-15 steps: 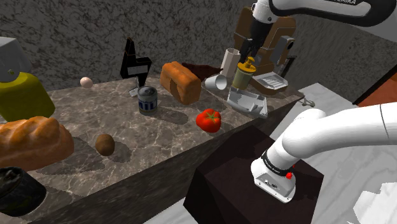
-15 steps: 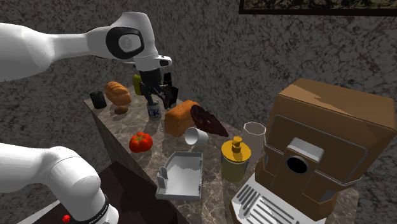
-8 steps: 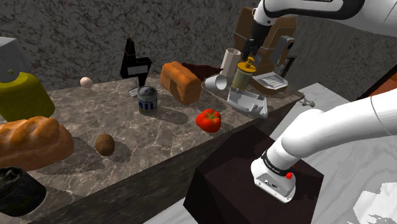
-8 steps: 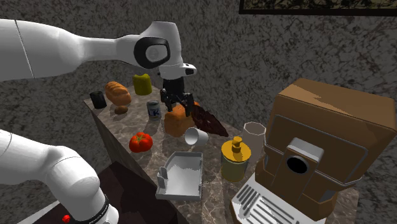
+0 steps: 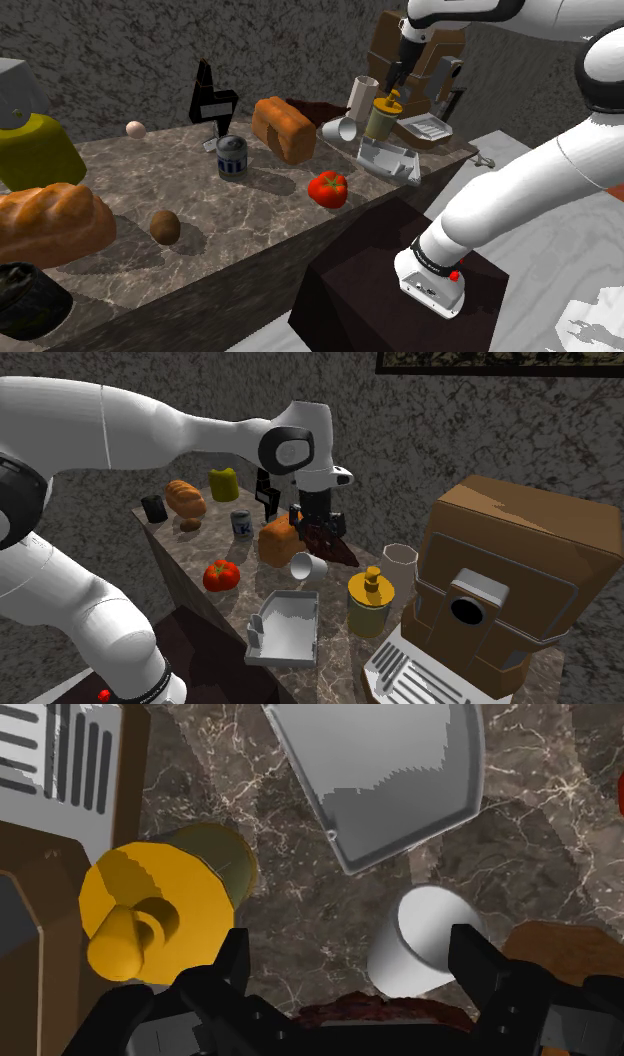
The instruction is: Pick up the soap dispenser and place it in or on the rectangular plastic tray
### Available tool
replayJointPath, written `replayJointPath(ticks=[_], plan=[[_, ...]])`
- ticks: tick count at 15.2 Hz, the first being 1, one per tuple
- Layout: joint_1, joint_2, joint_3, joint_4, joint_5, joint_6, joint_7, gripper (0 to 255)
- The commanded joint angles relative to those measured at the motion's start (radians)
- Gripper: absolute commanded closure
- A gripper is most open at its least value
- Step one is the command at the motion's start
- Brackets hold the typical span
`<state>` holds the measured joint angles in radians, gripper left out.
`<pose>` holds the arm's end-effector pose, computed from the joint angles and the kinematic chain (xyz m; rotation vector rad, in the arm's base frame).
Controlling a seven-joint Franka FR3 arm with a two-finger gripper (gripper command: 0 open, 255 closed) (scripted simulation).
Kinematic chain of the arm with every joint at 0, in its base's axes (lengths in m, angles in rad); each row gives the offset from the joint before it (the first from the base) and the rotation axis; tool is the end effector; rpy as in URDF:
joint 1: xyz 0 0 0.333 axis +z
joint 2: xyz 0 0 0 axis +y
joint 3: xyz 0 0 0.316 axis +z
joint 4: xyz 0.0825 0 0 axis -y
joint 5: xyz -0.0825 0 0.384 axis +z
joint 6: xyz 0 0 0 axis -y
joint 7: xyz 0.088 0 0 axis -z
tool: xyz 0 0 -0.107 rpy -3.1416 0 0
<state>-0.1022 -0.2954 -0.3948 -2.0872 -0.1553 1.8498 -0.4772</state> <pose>0.4076 -0.2534 0.5419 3.0897 0.0519 0.0258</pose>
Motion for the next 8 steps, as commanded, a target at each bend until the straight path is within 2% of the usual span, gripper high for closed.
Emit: replayJointPath(ticks=[1,8], plan=[[-0.004,0.080,-0.042,0.057,0.026,0.019,-0.063,0],[-0.053,0.358,-0.145,0.276,0.172,0.037,-0.281,0]])
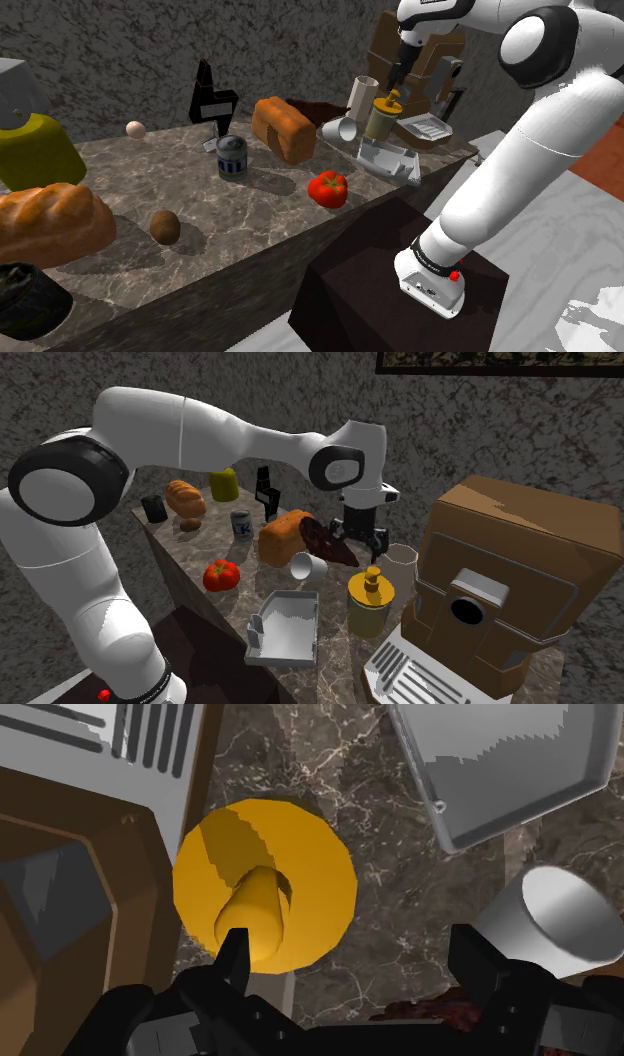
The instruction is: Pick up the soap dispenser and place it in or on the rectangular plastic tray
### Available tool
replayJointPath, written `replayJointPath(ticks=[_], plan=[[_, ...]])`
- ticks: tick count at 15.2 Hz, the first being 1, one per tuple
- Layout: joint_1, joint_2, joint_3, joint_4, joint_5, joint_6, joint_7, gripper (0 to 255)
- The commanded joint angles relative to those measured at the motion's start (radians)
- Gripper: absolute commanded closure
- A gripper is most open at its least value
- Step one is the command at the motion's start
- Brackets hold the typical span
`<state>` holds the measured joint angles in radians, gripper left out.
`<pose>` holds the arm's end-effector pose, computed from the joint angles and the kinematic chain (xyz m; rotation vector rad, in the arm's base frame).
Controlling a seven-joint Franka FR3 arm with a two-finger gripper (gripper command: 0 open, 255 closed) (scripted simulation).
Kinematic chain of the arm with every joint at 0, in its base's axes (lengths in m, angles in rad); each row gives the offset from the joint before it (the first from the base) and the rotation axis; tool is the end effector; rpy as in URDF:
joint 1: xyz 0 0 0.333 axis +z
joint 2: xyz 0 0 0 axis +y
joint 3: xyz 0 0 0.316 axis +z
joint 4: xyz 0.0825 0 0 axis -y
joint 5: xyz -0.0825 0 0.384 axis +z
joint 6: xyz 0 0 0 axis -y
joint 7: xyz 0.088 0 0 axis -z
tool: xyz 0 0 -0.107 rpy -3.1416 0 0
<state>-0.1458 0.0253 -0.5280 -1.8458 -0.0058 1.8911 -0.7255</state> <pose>0.4476 -0.3549 0.5088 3.1114 0.0836 0.0096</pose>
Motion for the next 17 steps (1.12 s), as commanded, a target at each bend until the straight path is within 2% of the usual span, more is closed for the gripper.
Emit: replayJointPath(ticks=[1,3,4,11,17], plan=[[-0.024,0.081,-0.019,0.072,0.048,-0.009,-0.063,0],[-0.058,0.171,-0.030,0.155,0.102,-0.021,-0.122,0],[-0.064,0.180,-0.029,0.163,0.106,-0.023,-0.127,0],[-0.066,0.200,-0.024,0.085,0.120,0.072,-0.137,0],[-0.066,0.200,-0.024,0.085,0.120,0.072,-0.136,0]])
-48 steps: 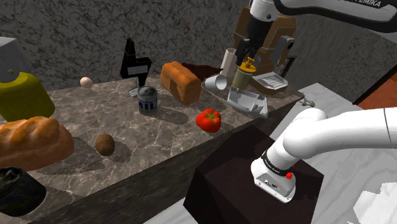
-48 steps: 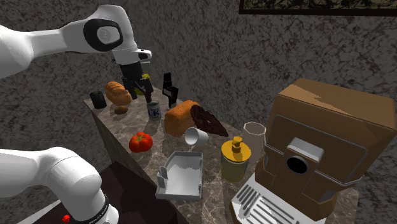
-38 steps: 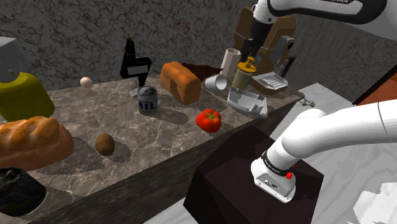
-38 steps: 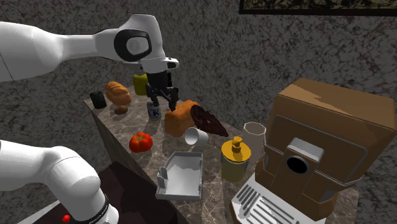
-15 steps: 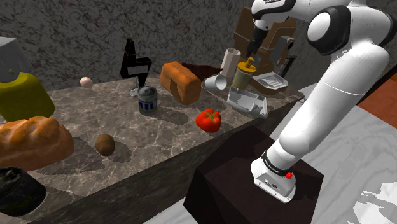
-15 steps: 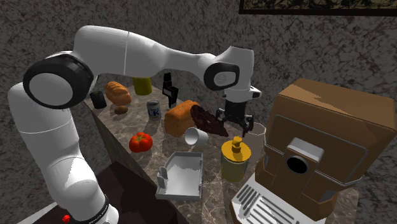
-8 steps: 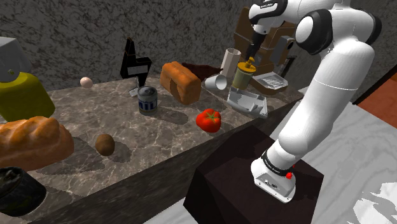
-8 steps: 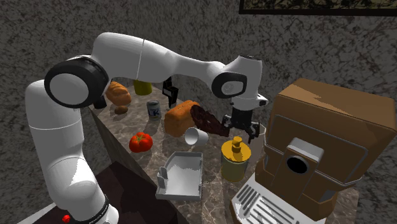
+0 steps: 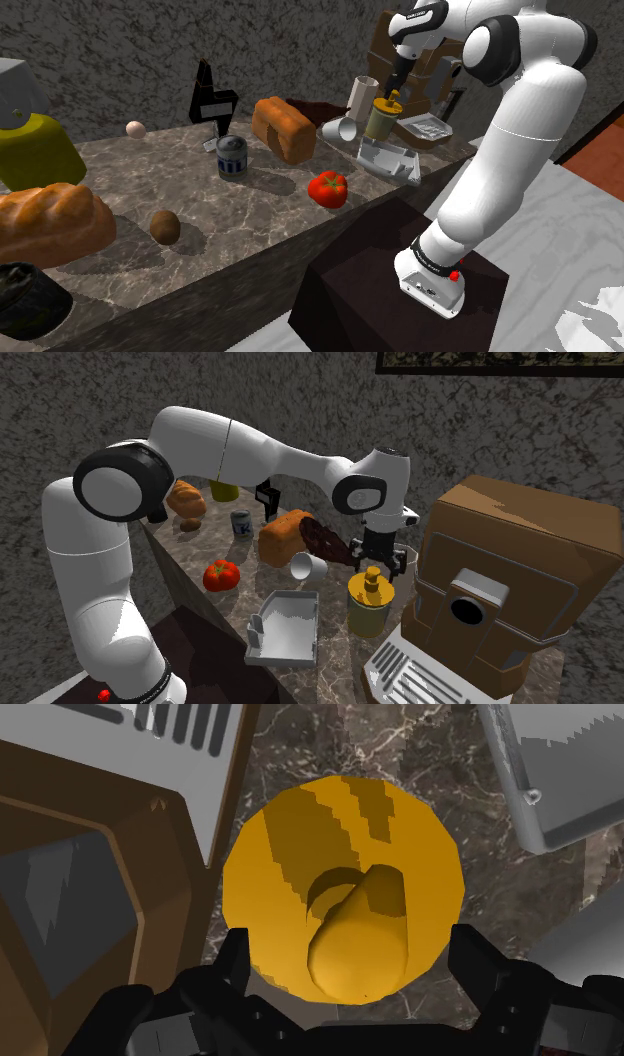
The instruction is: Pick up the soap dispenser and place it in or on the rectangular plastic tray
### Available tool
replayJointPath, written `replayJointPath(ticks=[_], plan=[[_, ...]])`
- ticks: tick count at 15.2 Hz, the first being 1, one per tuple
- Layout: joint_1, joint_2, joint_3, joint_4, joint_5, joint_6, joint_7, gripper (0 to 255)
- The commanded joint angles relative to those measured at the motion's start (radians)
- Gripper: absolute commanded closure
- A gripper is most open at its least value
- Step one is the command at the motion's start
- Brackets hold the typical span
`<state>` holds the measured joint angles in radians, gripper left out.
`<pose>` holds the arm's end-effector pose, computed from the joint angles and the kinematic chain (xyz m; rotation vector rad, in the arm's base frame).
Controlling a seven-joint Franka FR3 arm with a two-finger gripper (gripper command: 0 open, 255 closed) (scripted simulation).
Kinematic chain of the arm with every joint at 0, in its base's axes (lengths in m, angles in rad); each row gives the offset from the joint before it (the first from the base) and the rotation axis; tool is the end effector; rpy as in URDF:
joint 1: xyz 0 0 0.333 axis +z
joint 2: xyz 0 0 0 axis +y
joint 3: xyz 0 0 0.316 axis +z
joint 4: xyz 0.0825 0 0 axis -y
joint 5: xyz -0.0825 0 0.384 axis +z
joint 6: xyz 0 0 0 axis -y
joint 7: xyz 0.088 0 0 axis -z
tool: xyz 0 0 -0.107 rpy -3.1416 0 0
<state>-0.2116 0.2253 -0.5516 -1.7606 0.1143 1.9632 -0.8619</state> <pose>0.4660 -0.4061 0.4531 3.1230 0.1055 0.0004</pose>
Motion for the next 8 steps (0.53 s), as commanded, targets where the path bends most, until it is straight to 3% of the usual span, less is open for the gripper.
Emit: replayJointPath(ticks=[1,2,3,8], plan=[[0.000,0.000,0.000,0.000,0.000,0.000,0.000,0],[0.000,0.000,0.000,0.000,0.000,0.000,0.000,0],[0.000,0.000,0.000,0.000,0.000,0.000,0.000,255],[0.000,0.000,0.000,0.000,0.000,0.000,0.000,255]])
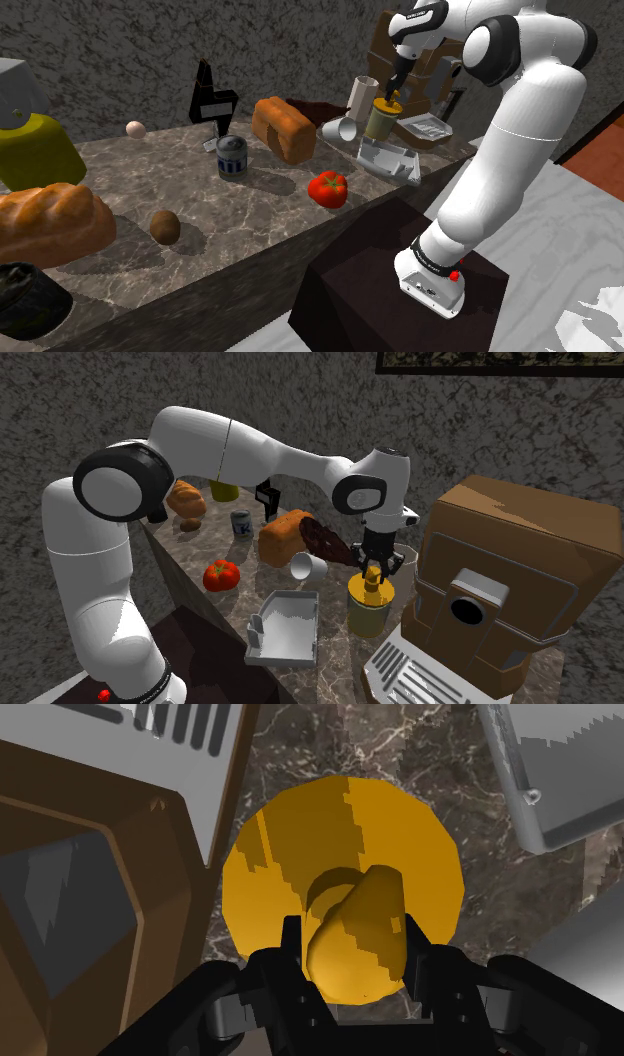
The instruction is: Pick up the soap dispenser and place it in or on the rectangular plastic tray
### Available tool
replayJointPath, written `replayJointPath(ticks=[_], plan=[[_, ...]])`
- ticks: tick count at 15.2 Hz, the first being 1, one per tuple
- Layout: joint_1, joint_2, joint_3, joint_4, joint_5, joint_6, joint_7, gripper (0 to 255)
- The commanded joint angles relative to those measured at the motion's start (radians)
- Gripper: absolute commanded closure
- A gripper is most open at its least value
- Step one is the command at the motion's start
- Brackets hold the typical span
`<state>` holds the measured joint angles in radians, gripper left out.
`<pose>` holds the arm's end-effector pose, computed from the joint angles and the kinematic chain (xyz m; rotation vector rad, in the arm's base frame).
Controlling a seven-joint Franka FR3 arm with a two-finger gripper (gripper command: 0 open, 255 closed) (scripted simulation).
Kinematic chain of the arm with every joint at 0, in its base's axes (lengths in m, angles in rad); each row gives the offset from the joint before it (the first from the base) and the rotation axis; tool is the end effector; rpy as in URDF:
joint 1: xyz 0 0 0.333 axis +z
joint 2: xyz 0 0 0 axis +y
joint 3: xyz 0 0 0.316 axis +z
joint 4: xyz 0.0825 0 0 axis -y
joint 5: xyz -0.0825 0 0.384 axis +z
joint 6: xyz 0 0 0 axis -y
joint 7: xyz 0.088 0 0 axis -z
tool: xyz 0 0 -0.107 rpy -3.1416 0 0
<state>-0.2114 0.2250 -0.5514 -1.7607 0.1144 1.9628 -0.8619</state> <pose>0.4661 -0.4059 0.4531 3.1233 0.1060 0.0004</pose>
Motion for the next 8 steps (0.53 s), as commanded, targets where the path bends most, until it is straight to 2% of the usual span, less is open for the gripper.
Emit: replayJointPath(ticks=[1,4,8], plan=[[0.000,0.000,0.000,0.000,0.000,0.000,0.000,255],[0.000,0.000,0.000,0.000,0.000,0.001,0.000,255],[0.000,-0.011,-0.003,0.041,-0.008,-0.050,0.005,255]])
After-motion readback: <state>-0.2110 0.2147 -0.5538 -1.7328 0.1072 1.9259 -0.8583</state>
